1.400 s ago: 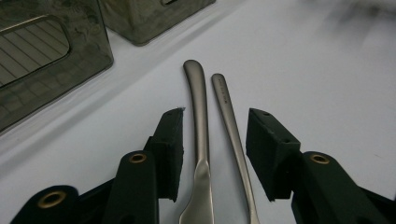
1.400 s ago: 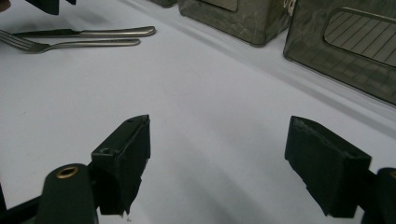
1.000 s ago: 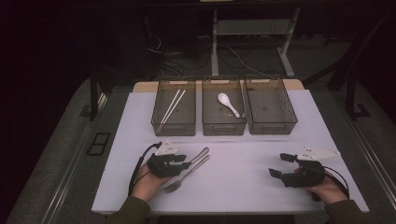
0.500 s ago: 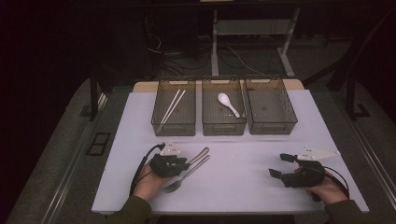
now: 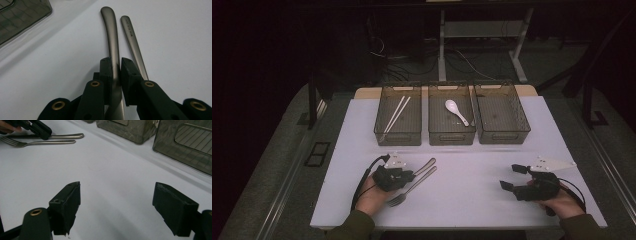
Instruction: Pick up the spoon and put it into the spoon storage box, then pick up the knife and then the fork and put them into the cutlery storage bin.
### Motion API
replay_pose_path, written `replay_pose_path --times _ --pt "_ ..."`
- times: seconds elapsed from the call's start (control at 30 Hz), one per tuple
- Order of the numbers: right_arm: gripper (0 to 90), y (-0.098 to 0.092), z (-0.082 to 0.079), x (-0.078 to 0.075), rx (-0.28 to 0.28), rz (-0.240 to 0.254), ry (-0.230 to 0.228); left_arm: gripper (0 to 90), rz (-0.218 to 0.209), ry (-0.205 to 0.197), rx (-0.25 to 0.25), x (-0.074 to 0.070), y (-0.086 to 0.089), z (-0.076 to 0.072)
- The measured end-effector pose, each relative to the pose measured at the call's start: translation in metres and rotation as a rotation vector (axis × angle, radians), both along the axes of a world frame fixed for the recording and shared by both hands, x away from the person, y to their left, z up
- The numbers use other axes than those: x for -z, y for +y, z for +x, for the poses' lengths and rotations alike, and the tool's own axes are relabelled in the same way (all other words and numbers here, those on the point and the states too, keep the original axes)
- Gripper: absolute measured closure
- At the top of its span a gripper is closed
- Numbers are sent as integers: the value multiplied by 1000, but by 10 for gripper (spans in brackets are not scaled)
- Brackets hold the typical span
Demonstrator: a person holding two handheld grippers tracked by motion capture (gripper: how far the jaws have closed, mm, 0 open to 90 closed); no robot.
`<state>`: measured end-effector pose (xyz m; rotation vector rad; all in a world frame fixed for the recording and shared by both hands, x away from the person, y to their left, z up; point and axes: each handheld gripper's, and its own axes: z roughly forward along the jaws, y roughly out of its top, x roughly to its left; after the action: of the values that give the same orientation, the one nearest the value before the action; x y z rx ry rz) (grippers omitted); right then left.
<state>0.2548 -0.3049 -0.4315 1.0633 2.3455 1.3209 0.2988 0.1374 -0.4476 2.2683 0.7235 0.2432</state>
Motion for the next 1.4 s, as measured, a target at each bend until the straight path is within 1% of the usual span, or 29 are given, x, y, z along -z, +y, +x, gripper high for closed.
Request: replay_pose_path --times 0.1,0.23,0.33,0.4,0.6,0.7,0.77,0.83,0.87,0.93,1.0,1.07,1.1,1.13,1.17,1.23,1.3,1.4 --pt "225 0 0 0 -2 -3 -1 792 0 -3 3 0 0 0" --pt "225 0 0 -1 -4 -1 -4 792 -5 11 -1 -1 1 0" --pt "225 0 0 -1 -5 0 -3 792 -1 11 5 -3 2 0" --pt "224 0 0 -1 -4 2 -2 792 -15 15 7 -4 3 0" --pt "225 -1 0 -1 -3 4 -5 792 -14 26 26 -9 6 1" --pt "225 -1 -1 -2 -5 9 -6 791 -28 25 39 -12 6 0" --pt "225 -1 0 -3 -8 11 -3 792 -28 22 47 -16 6 0" --pt "224 -1 0 -4 -10 24 -3 792 -41 22 54 -18 7 1" --pt "215 -1 1 -6 -11 24 4 792 -39 23 62 -19 7 1" --pt "186 0 2 -10 -31 27 0 792 -41 22 80 -22 6 1" --pt "186 1 4 -16 -50 29 -4 791 -47 21 99 -25 3 1" --pt "186 2 5 -21 -72 17 -13 791 -53 22 122 -29 0 -1" --pt "186 2 7 -23 -94 14 -6 791 -52 13 139 -32 -3 -1" --pt "186 3 9 -25 -122 22 16 792 -53 14 147 -34 -4 -2" --pt "187 5 10 -26 -131 22 17 792 -59 10 159 -37 -7 -2" --pt "189 9 12 -29 -155 4 24 791 -65 8 179 -40 -10 -2" --pt "191 14 15 -31 -178 -17 14 791 -67 7 205 -44 -14 -2" --pt "194 22 20 -37 -223 -36 10 791 -58 10 249 -47 -22 -1"
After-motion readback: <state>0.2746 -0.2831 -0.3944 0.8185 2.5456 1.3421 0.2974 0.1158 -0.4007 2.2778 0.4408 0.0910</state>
